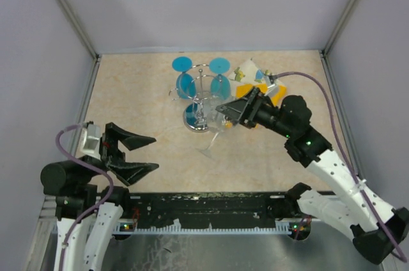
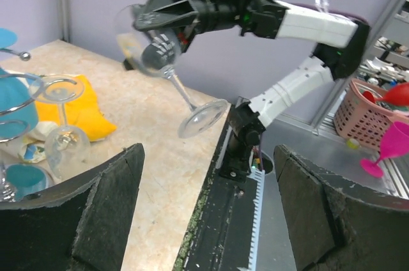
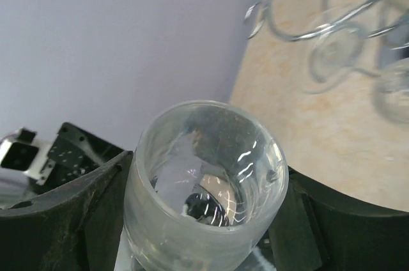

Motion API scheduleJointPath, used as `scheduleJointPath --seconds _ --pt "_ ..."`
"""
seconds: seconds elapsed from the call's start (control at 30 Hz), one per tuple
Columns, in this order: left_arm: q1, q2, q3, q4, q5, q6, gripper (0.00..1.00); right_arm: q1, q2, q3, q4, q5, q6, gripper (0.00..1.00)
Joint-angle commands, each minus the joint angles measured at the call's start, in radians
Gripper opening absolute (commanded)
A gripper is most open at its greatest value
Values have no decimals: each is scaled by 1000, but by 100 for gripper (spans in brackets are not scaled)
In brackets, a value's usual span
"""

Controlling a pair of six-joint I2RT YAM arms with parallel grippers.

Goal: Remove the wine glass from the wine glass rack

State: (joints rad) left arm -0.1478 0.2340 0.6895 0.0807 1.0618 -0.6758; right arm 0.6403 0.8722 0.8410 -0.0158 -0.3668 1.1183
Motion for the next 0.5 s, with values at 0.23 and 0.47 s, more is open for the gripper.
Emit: scheduleJointPath --seconds 0.23,0.47 --pt "6 109 36 -154 -92 135 83 -248 -134 191 -544 419 -504 60" --pt "6 103 49 -227 -129 187 82 -248 -142 156 -569 923 -642 64"
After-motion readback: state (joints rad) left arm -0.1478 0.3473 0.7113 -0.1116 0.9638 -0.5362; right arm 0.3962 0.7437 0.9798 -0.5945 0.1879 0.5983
